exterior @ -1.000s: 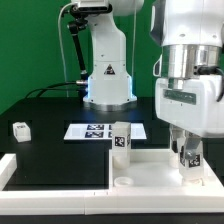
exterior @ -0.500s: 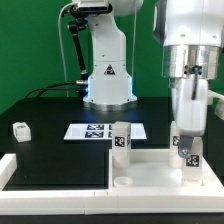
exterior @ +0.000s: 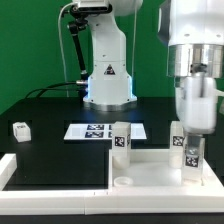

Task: Assemble square table

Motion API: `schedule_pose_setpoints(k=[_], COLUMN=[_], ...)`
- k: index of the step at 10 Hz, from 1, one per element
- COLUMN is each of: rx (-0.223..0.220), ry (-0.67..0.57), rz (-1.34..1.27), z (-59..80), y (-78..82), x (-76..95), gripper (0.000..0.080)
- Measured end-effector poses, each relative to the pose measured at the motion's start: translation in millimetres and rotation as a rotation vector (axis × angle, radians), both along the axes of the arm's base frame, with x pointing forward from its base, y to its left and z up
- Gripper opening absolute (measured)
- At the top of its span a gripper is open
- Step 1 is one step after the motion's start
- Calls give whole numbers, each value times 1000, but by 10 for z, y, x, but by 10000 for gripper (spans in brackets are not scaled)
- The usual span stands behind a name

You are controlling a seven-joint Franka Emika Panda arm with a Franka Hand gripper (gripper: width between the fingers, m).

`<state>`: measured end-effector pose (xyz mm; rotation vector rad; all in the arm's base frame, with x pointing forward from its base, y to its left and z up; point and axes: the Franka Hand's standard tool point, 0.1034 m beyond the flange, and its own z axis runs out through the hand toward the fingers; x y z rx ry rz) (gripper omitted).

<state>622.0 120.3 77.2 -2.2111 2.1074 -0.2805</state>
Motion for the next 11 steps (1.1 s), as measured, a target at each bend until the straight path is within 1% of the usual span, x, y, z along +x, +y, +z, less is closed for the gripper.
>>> schedule_pose_setpoints(k=[1, 2, 4, 5, 6, 7, 9, 10, 11], rx=[-25, -38, -65, -103, -151, -172, -180, -174, -160], ry=[10, 15, 27, 40, 55, 64, 69, 66, 60], rz=[92, 149, 284, 430, 615, 728, 765, 738, 679], z=[-23, -25, -26, -20, -9, -3, -8, -8, -9], y=[24, 8, -1, 14, 69, 95, 74, 76, 79], x=[-16, -16, -15, -5, 27, 42, 39, 39, 38], gripper=[610, 641, 648, 648, 648, 648, 648, 567, 383])
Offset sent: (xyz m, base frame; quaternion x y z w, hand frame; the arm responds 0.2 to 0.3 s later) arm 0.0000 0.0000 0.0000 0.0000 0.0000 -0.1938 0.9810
